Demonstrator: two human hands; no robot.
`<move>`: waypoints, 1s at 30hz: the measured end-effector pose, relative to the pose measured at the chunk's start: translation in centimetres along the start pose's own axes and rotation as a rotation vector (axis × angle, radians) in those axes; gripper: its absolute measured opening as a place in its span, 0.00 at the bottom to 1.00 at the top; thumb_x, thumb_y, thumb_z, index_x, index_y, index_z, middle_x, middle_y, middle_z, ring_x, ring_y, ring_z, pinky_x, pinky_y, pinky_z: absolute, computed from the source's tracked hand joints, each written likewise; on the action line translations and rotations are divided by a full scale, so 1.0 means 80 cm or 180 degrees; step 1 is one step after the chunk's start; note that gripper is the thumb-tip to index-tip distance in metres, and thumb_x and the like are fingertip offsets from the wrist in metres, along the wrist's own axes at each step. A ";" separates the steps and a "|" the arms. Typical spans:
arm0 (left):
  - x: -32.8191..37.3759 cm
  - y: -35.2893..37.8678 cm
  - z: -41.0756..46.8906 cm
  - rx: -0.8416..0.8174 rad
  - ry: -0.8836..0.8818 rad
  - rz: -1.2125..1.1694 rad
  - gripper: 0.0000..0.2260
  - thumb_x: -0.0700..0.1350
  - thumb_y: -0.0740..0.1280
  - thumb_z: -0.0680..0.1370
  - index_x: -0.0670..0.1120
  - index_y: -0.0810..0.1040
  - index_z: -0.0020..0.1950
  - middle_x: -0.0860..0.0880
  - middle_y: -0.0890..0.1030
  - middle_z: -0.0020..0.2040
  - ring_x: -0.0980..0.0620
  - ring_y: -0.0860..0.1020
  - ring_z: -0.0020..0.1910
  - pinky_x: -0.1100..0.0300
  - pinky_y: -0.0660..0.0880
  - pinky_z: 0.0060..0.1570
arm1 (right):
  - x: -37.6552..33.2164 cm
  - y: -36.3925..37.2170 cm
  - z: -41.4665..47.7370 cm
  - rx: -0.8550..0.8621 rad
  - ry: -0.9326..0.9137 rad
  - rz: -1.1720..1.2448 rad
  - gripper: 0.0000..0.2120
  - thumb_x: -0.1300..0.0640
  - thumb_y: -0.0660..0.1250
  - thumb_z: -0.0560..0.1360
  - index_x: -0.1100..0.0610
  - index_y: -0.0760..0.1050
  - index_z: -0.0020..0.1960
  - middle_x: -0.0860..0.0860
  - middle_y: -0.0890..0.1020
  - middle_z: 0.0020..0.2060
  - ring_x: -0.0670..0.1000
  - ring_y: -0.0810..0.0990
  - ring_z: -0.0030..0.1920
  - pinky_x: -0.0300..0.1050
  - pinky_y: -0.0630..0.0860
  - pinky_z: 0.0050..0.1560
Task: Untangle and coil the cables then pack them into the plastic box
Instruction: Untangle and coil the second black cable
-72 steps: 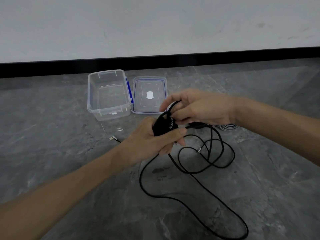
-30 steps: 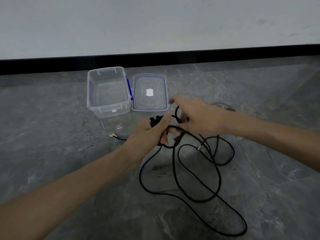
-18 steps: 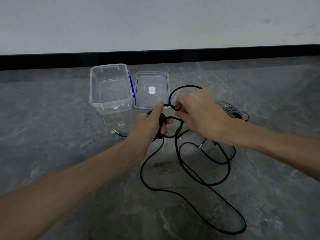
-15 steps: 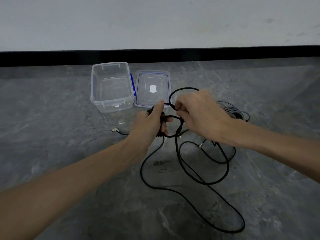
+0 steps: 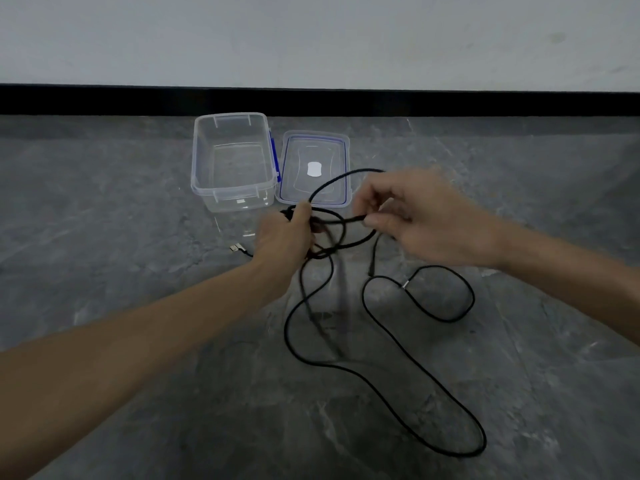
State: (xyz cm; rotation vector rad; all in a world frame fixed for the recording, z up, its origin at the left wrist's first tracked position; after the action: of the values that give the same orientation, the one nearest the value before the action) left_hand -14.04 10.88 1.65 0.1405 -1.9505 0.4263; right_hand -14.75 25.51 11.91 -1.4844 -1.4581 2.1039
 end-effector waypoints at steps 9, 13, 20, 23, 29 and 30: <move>-0.003 -0.020 0.004 0.0266 0.0347 0.0127 0.19 0.50 0.60 0.80 0.40 0.78 0.37 0.42 0.79 0.36 0.50 0.73 0.32 0.55 0.72 0.38 | 0.003 0.022 -0.008 -0.1144 0.1073 0.1206 0.23 0.39 0.53 0.79 0.55 0.75 0.56 0.53 0.70 0.20 0.55 0.82 0.32 0.33 0.73 0.36; 0.015 -0.012 -0.006 0.0140 0.0777 0.0446 0.20 0.51 0.60 0.81 0.43 0.82 0.35 0.47 0.76 0.28 0.53 0.73 0.27 0.59 0.72 0.34 | 0.015 0.017 0.011 -0.0655 0.0516 -0.0191 0.06 0.59 0.62 0.79 0.56 0.76 0.54 0.52 0.82 0.33 0.48 0.82 0.36 0.34 0.73 0.35; 0.043 0.013 -0.029 -0.0139 0.1630 0.0964 0.22 0.51 0.59 0.82 0.41 0.81 0.34 0.49 0.74 0.23 0.49 0.74 0.26 0.55 0.71 0.32 | -0.009 0.025 0.019 -0.0539 -0.0154 -0.1571 0.15 0.52 0.62 0.80 0.59 0.70 0.63 0.52 0.79 0.47 0.52 0.78 0.47 0.45 0.76 0.45; 0.039 0.017 -0.027 -0.0185 0.1580 0.0919 0.23 0.51 0.60 0.82 0.40 0.77 0.31 0.45 0.73 0.24 0.47 0.72 0.25 0.52 0.69 0.30 | -0.017 0.019 0.022 -0.0264 -0.0338 -0.1730 0.13 0.49 0.60 0.80 0.58 0.76 0.54 0.49 0.79 0.39 0.48 0.76 0.39 0.39 0.68 0.36; -0.003 -0.019 0.001 0.0173 0.0657 0.0615 0.19 0.50 0.60 0.81 0.38 0.82 0.41 0.45 0.78 0.31 0.49 0.75 0.33 0.52 0.76 0.42 | -0.019 -0.042 0.003 0.0426 -0.0654 0.0942 0.10 0.58 0.61 0.79 0.56 0.80 0.44 0.46 0.77 0.32 0.40 0.72 0.33 0.29 0.67 0.37; -0.008 -0.024 0.004 0.0240 0.0551 0.0555 0.20 0.50 0.60 0.81 0.36 0.81 0.42 0.45 0.78 0.32 0.49 0.75 0.33 0.53 0.76 0.41 | -0.013 -0.047 0.000 0.0451 -0.0638 0.1473 0.10 0.59 0.60 0.79 0.55 0.78 0.44 0.45 0.80 0.35 0.42 0.75 0.38 0.33 0.70 0.41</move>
State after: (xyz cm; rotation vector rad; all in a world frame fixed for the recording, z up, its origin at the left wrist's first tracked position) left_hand -13.50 8.88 1.37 -0.0184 -1.7830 0.6072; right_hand -15.63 26.73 15.46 -1.7256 -1.0627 2.6256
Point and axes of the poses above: each hand's wrist, its own z-axis towards the middle knuckle, its own y-axis out of the palm, x = y × z, the point moved 8 cm from there along z, towards the middle knuckle
